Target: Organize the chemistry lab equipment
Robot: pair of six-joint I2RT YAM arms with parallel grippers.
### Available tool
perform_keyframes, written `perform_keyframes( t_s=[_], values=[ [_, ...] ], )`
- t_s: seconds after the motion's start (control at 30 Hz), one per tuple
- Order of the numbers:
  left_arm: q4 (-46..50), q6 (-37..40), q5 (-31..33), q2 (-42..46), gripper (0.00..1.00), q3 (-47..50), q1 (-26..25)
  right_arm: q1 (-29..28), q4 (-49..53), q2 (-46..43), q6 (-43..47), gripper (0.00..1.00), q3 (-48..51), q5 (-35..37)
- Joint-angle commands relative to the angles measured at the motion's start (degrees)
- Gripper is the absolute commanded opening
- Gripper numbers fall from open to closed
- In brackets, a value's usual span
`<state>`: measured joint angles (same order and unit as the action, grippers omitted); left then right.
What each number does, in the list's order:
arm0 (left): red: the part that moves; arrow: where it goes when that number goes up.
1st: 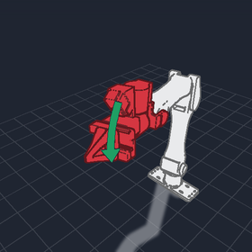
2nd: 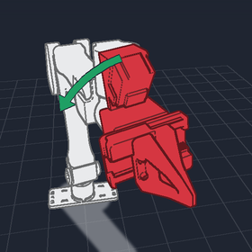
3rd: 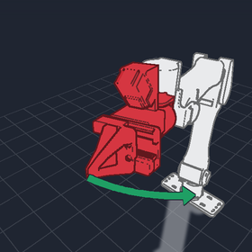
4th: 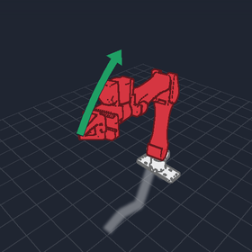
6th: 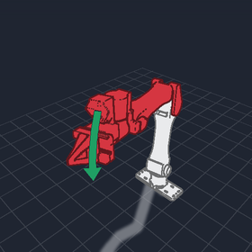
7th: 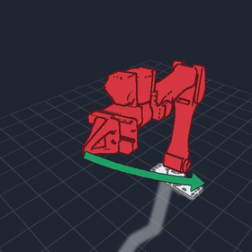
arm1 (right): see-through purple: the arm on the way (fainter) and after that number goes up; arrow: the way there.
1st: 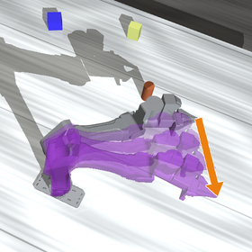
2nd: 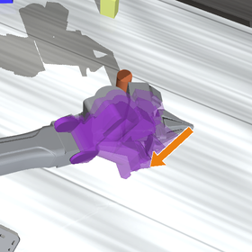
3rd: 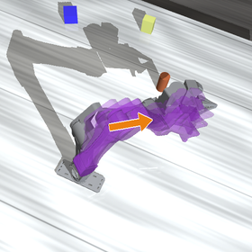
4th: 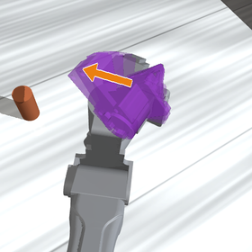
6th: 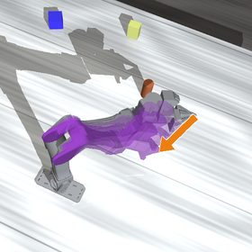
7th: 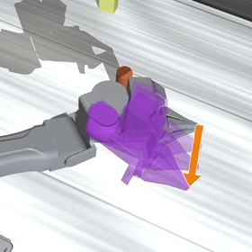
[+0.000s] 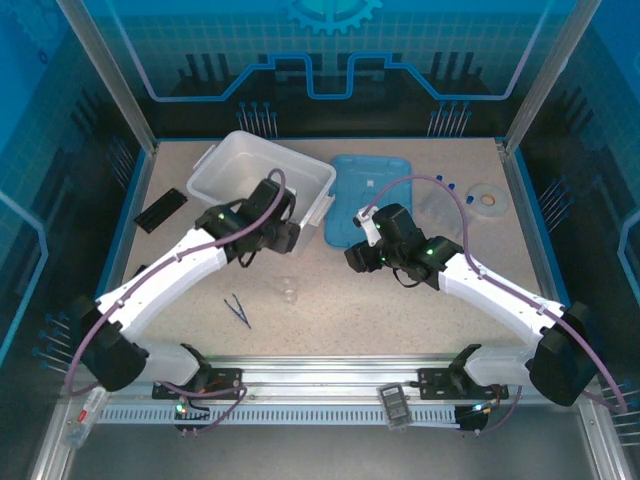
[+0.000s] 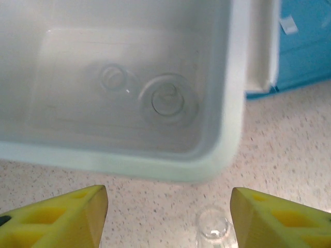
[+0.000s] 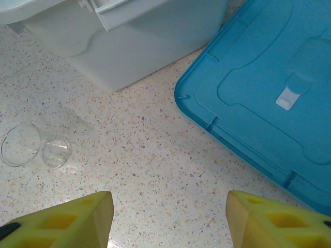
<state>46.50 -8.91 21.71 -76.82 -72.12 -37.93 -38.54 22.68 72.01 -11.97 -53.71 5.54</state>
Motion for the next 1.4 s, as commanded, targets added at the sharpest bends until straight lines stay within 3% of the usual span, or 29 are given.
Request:
perform_keyframes(
  t_s=[0.0,0.43,0.8,1.37],
  values=[
    [1.92,-4.38,3.89,3.64,0.65,4.05,-3.42,0.86,0.53,0.15,-0.25,0.62,-2.01,0.35],
    [-5.78,-13.58,-2.01,5.69,0.68,20.72,-8.18,0.88,-0.13,0.53,-0.59,0.64,-1.13,-0.12],
    [-10.29,-10.9,-6.33,-1.35,0.69,21.78,-9.46,0.84,0.06,0.64,-0.86,0.64,-0.69,0.67],
    [-11.61,-5.79,-2.21,-6.66,0.7,20.79,-9.41,1.21,-0.17,0.84,-0.6,0.65,-0.7,1.03]
  ],
)
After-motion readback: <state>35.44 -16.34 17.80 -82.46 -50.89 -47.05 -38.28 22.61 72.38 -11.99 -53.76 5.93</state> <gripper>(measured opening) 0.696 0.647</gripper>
